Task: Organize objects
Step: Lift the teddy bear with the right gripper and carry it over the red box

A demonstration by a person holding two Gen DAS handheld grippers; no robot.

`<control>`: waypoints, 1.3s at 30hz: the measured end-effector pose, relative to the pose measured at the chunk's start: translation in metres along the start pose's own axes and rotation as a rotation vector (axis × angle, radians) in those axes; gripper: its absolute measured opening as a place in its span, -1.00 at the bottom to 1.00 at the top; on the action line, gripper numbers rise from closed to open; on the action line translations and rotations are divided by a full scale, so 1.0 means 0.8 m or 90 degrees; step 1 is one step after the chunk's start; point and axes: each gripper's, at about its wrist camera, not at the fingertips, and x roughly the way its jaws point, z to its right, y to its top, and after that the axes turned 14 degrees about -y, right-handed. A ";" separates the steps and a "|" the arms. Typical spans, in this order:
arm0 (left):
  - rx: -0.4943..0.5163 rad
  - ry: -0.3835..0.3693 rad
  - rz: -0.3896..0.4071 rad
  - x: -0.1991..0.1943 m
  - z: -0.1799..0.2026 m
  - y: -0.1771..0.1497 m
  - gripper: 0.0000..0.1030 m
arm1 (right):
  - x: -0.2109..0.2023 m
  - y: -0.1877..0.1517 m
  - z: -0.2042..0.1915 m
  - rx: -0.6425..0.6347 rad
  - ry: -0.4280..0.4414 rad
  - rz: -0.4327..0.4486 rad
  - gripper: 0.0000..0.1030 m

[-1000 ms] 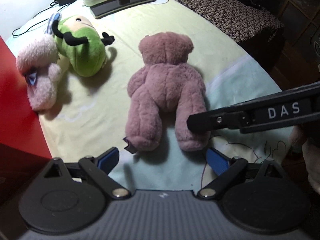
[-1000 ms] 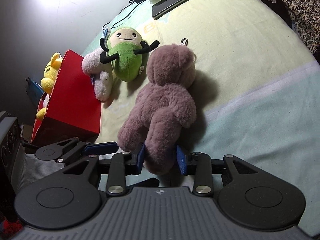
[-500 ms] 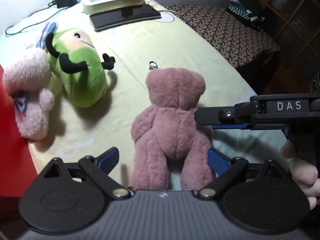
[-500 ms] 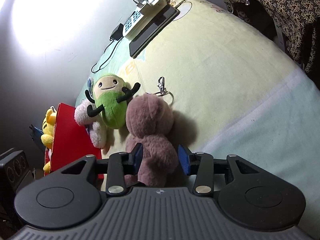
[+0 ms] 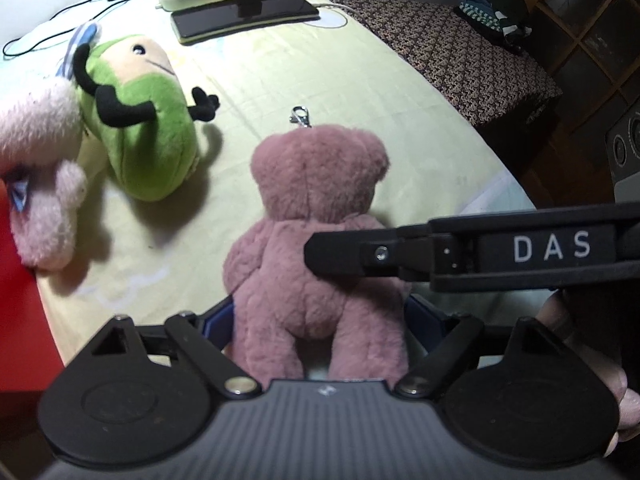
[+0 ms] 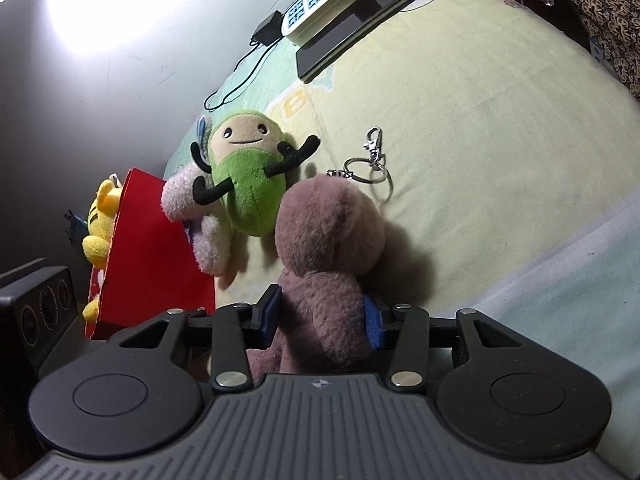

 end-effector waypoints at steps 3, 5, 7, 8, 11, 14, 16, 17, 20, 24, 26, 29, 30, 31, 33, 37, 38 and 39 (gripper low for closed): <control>0.011 0.018 0.004 -0.011 0.006 -0.014 0.67 | -0.003 -0.007 -0.013 -0.028 0.006 0.000 -0.14; 0.014 0.029 0.011 -0.022 0.008 -0.023 0.67 | -0.007 -0.011 -0.020 -0.044 0.017 0.001 -0.15; 0.008 0.032 0.019 -0.034 0.008 -0.030 0.67 | -0.012 -0.016 -0.029 -0.064 0.026 0.002 -0.15; 0.004 0.032 0.024 -0.039 0.007 -0.033 0.67 | -0.015 -0.017 -0.033 -0.074 0.030 0.003 -0.15; -0.010 0.041 0.049 -0.062 0.006 -0.041 0.67 | -0.021 -0.023 -0.046 -0.095 0.051 0.002 -0.15; -0.019 0.060 0.075 -0.084 0.008 -0.050 0.67 | -0.027 -0.030 -0.063 -0.121 0.076 0.003 -0.16; -0.024 0.073 0.094 -0.101 0.008 -0.057 0.67 | -0.031 -0.036 -0.076 -0.141 0.092 0.007 -0.16; -0.027 0.077 0.103 -0.110 0.007 -0.062 0.67 | -0.033 -0.039 -0.084 -0.151 0.101 0.009 -0.16; -0.039 0.080 0.127 -0.134 0.004 -0.072 0.67 | -0.039 -0.048 -0.108 -0.177 0.129 0.009 -0.21; -0.024 0.088 0.153 -0.164 0.000 -0.083 0.67 | -0.051 -0.058 -0.142 -0.224 0.132 0.046 -0.21; -0.018 0.083 0.165 -0.181 -0.005 -0.086 0.67 | -0.056 -0.061 -0.155 -0.221 0.134 0.055 -0.22; -0.014 0.055 0.193 -0.212 -0.015 -0.088 0.67 | -0.067 -0.064 -0.172 -0.215 0.141 0.073 -0.22; -0.010 0.046 0.201 -0.221 -0.018 -0.089 0.67 | -0.072 -0.065 -0.177 -0.215 0.141 0.081 -0.23; -0.003 0.041 0.211 -0.230 -0.018 -0.089 0.67 | -0.077 -0.065 -0.184 -0.212 0.143 0.091 -0.23; 0.019 0.041 0.229 -0.248 -0.018 -0.090 0.67 | -0.086 -0.065 -0.196 -0.204 0.151 0.111 -0.23; 0.050 0.037 0.267 -0.284 -0.027 -0.088 0.67 | -0.100 -0.064 -0.226 -0.209 0.160 0.157 -0.23; 0.052 0.036 0.274 -0.292 -0.031 -0.088 0.67 | -0.102 -0.063 -0.235 -0.212 0.163 0.166 -0.23; 0.053 0.036 0.283 -0.300 -0.037 -0.088 0.67 | -0.102 -0.062 -0.243 -0.216 0.166 0.172 -0.23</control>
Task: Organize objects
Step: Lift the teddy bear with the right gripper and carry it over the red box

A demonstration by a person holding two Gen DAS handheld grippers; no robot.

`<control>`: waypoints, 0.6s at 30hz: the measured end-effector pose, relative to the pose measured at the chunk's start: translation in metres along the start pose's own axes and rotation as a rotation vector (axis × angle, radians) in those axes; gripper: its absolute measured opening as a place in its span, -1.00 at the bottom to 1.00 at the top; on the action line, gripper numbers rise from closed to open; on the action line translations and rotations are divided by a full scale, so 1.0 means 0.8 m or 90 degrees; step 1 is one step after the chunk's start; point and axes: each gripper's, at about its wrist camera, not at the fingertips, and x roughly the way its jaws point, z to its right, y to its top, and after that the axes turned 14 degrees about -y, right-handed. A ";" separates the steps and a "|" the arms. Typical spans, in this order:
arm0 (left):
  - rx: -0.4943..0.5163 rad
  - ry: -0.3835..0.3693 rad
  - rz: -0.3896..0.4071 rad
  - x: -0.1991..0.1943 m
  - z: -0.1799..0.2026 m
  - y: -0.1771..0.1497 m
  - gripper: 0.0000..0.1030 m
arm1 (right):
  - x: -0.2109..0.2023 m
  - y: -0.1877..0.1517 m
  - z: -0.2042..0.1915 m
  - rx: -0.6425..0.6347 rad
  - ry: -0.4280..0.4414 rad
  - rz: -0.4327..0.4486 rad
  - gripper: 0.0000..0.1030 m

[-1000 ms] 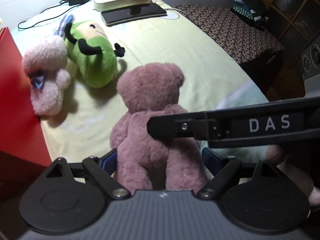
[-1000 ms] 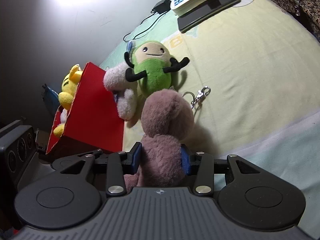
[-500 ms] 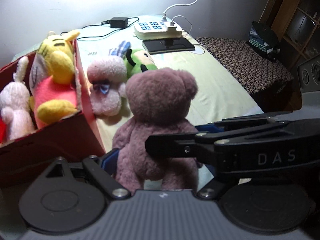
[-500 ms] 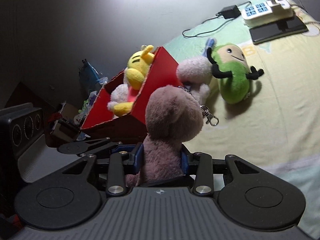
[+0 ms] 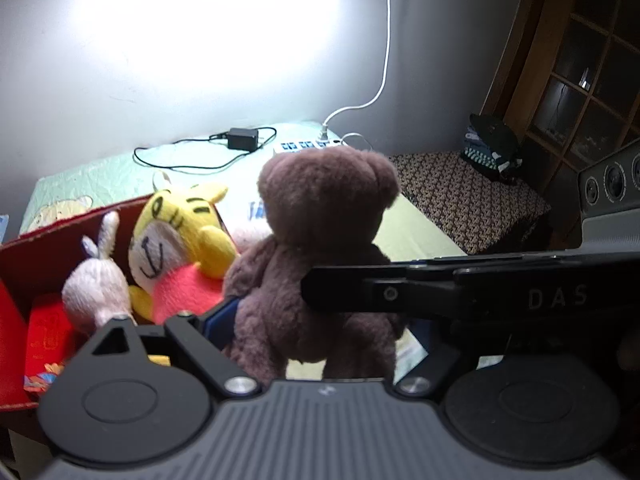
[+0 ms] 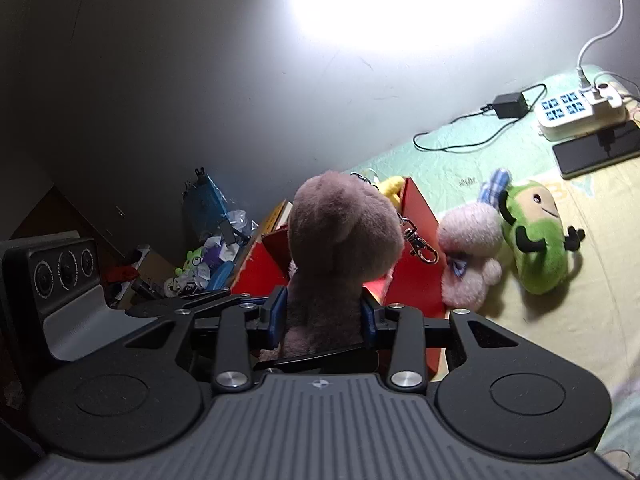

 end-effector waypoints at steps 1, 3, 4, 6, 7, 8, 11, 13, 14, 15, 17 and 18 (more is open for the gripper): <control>-0.001 0.000 0.009 -0.009 -0.009 0.003 0.66 | 0.004 0.004 -0.008 -0.006 0.004 0.008 -0.23; 0.001 0.006 0.023 -0.022 -0.024 0.008 0.66 | 0.013 0.011 -0.023 -0.020 0.010 0.018 -0.23; 0.002 0.013 0.030 -0.029 -0.032 0.010 0.66 | 0.021 0.015 -0.032 -0.028 0.015 0.023 -0.23; 0.000 0.032 0.038 -0.042 -0.047 0.012 0.66 | 0.039 0.021 -0.046 -0.033 0.029 0.022 -0.23; -0.002 0.042 0.042 -0.050 -0.056 0.011 0.66 | 0.048 0.024 -0.052 -0.032 0.037 0.019 -0.23; -0.006 0.053 0.046 -0.057 -0.065 0.011 0.66 | 0.059 0.027 -0.058 -0.032 0.047 0.014 -0.23; -0.020 0.085 0.054 -0.074 -0.092 0.010 0.66 | 0.089 0.034 -0.080 -0.042 0.070 0.004 -0.23; -0.034 0.103 0.058 -0.082 -0.111 0.009 0.67 | 0.111 0.038 -0.097 -0.058 0.082 -0.003 -0.23; -0.043 0.113 0.058 -0.086 -0.122 0.008 0.67 | 0.122 0.039 -0.104 -0.061 0.088 -0.010 -0.23; -0.050 0.121 0.058 -0.089 -0.133 0.006 0.67 | 0.133 0.041 -0.109 -0.062 0.092 -0.018 -0.23; -0.067 0.135 0.055 -0.093 -0.156 0.002 0.67 | 0.157 0.043 -0.118 -0.063 0.101 -0.038 -0.23; -0.076 0.140 0.051 -0.093 -0.167 -0.001 0.66 | 0.170 0.042 -0.123 -0.066 0.102 -0.049 -0.23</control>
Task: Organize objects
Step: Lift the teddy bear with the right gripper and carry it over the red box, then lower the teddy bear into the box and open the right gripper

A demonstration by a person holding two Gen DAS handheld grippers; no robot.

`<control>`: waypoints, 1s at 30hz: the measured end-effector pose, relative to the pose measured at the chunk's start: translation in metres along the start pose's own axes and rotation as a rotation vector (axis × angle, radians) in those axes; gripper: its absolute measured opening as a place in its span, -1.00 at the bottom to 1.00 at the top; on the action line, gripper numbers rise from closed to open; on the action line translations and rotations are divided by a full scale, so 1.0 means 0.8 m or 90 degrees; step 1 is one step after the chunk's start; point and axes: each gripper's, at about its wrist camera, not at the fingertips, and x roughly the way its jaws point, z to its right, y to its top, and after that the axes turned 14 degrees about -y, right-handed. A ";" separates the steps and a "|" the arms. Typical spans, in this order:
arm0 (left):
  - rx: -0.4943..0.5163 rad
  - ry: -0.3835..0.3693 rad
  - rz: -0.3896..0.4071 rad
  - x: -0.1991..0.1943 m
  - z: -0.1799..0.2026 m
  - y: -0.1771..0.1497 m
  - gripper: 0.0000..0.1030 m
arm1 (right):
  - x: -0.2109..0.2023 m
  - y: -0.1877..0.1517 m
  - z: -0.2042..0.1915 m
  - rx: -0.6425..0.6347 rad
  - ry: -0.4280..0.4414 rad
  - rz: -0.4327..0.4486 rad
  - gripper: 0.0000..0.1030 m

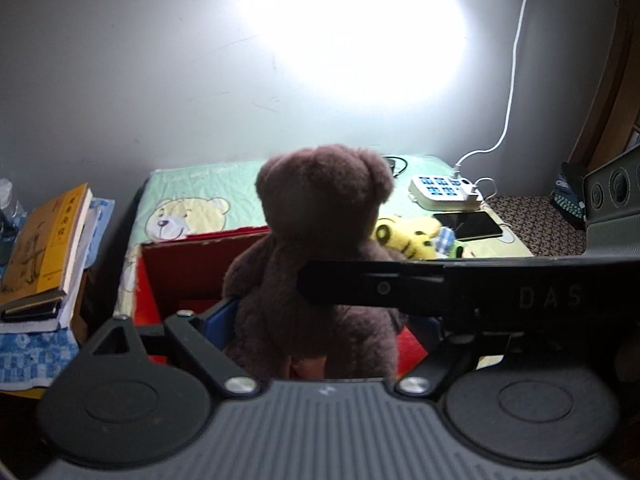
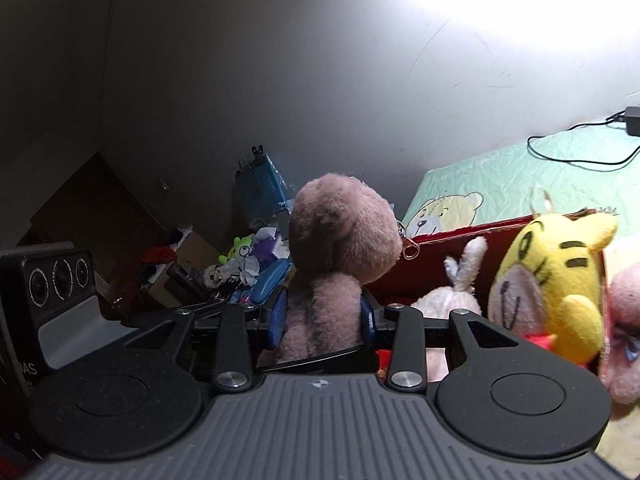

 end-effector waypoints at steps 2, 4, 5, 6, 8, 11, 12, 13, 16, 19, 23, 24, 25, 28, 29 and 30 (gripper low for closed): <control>-0.018 0.013 -0.015 0.009 -0.024 -0.006 0.67 | 0.026 0.001 -0.002 -0.003 -0.002 -0.025 -0.23; -0.036 0.023 -0.033 0.021 -0.045 -0.012 0.66 | 0.051 -0.001 0.000 -0.001 -0.009 -0.053 -0.23; -0.045 0.026 -0.042 0.026 -0.054 -0.016 0.66 | 0.061 -0.002 0.001 -0.001 -0.011 -0.064 -0.23; -0.054 0.025 -0.053 0.032 -0.062 -0.019 0.66 | 0.073 -0.003 0.003 0.002 -0.017 -0.076 -0.24; -0.066 0.021 -0.067 0.044 -0.075 -0.024 0.65 | 0.092 -0.003 0.009 0.010 -0.029 -0.096 -0.24; -0.070 0.019 -0.079 0.057 -0.088 -0.027 0.59 | 0.111 -0.011 0.009 0.027 -0.041 -0.131 -0.25; -0.072 0.017 -0.082 0.060 -0.092 -0.028 0.57 | 0.115 -0.014 0.009 0.026 -0.047 -0.141 -0.28; -0.071 0.017 -0.086 0.062 -0.093 -0.028 0.56 | 0.119 -0.017 0.008 0.022 -0.053 -0.146 -0.32; -0.068 0.028 -0.092 0.069 -0.099 -0.027 0.57 | 0.123 -0.022 0.002 0.022 -0.064 -0.141 -0.51; -0.053 0.039 -0.094 0.071 -0.098 -0.027 0.57 | 0.128 -0.020 0.005 0.032 -0.078 -0.140 -0.52; -0.023 0.062 -0.111 0.078 -0.090 -0.030 0.64 | 0.126 -0.021 0.016 0.058 -0.080 -0.136 -0.52; -0.009 0.075 -0.120 0.081 -0.086 -0.032 0.64 | 0.123 -0.022 0.019 0.066 -0.081 -0.133 -0.53; 0.006 0.090 -0.128 0.085 -0.082 -0.034 0.65 | 0.120 -0.023 0.022 0.076 -0.081 -0.133 -0.53; 0.032 0.112 -0.145 0.093 -0.077 -0.039 0.64 | 0.110 -0.027 0.027 0.098 -0.078 -0.135 -0.53; 0.030 0.113 -0.148 0.092 -0.077 -0.039 0.63 | 0.107 -0.028 0.027 0.096 -0.081 -0.135 -0.53; 0.027 0.113 -0.149 0.091 -0.078 -0.039 0.63 | 0.104 -0.029 0.026 0.093 -0.084 -0.134 -0.53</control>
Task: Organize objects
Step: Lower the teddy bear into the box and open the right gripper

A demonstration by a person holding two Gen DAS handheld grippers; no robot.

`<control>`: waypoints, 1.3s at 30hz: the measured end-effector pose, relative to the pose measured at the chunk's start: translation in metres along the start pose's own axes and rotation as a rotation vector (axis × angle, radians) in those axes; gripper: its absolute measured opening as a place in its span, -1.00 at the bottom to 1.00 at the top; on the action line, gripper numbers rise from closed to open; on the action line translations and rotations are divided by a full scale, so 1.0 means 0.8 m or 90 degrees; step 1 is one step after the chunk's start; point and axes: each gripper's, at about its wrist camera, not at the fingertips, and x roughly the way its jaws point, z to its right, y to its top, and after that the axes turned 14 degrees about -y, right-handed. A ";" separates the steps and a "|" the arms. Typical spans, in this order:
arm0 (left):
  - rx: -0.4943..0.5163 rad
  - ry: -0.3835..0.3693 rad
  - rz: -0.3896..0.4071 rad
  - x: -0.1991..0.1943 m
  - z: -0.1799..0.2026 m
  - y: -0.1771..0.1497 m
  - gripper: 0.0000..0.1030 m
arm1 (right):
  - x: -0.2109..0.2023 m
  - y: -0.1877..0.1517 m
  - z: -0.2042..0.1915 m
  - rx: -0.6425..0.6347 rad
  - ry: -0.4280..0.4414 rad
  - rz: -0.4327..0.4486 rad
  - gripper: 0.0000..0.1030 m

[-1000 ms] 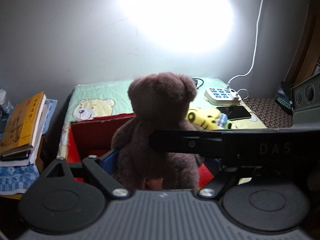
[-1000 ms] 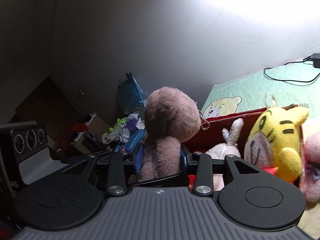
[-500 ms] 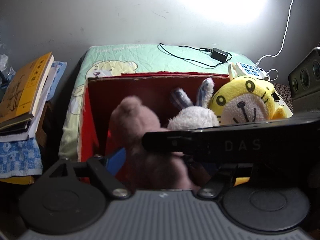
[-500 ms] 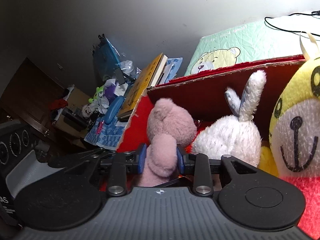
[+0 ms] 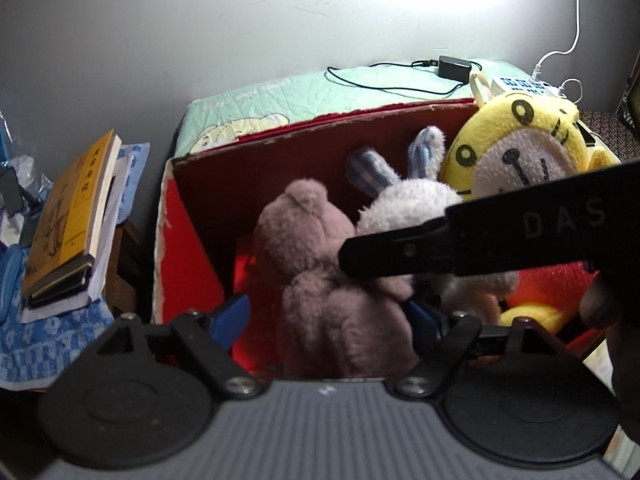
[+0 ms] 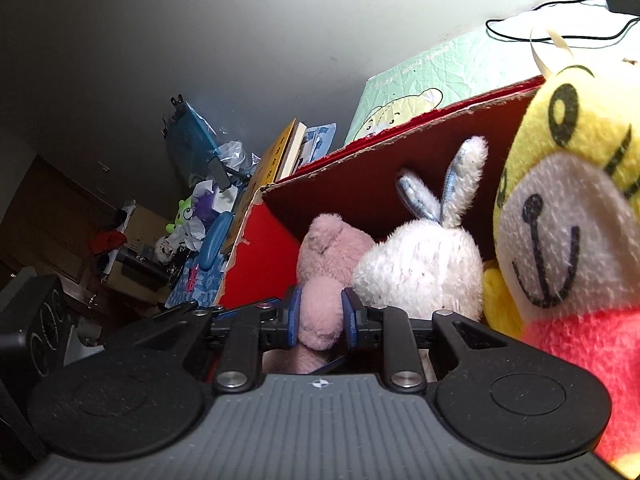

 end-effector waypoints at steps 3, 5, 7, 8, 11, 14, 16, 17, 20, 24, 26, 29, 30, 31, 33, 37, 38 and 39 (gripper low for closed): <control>-0.003 0.019 -0.006 -0.002 -0.002 -0.001 0.63 | -0.005 -0.005 0.000 0.000 -0.007 0.005 -0.53; -0.003 0.033 -0.011 -0.003 -0.002 -0.001 0.63 | -0.007 -0.007 0.002 0.006 -0.007 0.006 -0.53; -0.004 0.038 -0.013 -0.002 -0.001 0.000 0.63 | -0.012 -0.009 0.001 0.005 -0.013 0.013 -0.52; -0.005 0.041 -0.015 -0.001 0.000 0.000 0.63 | -0.016 -0.011 0.001 0.000 -0.021 0.021 -0.52; -0.009 0.051 -0.022 0.001 0.002 0.002 0.63 | -0.027 -0.015 -0.002 -0.023 -0.048 0.042 -0.52; -0.013 0.063 -0.028 0.002 0.003 0.004 0.64 | -0.037 -0.021 -0.005 -0.048 -0.081 0.063 -0.48; -0.015 0.066 -0.033 0.001 0.004 0.005 0.62 | -0.043 -0.026 -0.006 -0.059 -0.100 0.074 -0.41; -0.017 0.065 -0.034 0.000 0.004 0.004 0.63 | -0.045 -0.027 -0.005 -0.061 -0.107 0.078 -0.41; -0.024 0.064 -0.040 -0.003 0.005 0.004 0.63 | -0.056 -0.034 -0.002 -0.059 -0.121 0.092 -0.41; -0.039 0.050 -0.035 -0.014 0.006 0.001 0.63 | -0.073 -0.041 -0.002 -0.055 -0.137 0.116 -0.41; -0.042 0.044 -0.028 -0.021 0.008 0.000 0.64 | -0.082 -0.044 -0.001 -0.052 -0.144 0.122 -0.41; -0.043 0.043 -0.020 -0.031 0.014 0.000 0.64 | -0.092 -0.050 -0.005 -0.056 -0.163 0.127 -0.41; -0.044 0.041 -0.019 -0.034 0.016 -0.001 0.64 | -0.096 -0.052 -0.006 -0.058 -0.169 0.129 -0.41; -0.045 0.039 -0.017 -0.037 0.017 -0.001 0.64 | -0.099 -0.054 -0.007 -0.059 -0.173 0.133 -0.41; -0.045 0.034 -0.013 -0.041 0.021 -0.002 0.64 | -0.104 -0.059 -0.007 -0.061 -0.179 0.136 -0.41; -0.042 0.035 -0.012 -0.047 0.030 -0.007 0.64 | -0.108 -0.066 -0.005 -0.059 -0.189 0.134 -0.41; -0.043 0.036 -0.013 -0.048 0.032 -0.008 0.64 | -0.108 -0.067 -0.005 -0.058 -0.191 0.133 -0.41; -0.043 0.035 -0.014 -0.049 0.033 -0.008 0.64 | -0.109 -0.068 -0.005 -0.057 -0.191 0.133 -0.41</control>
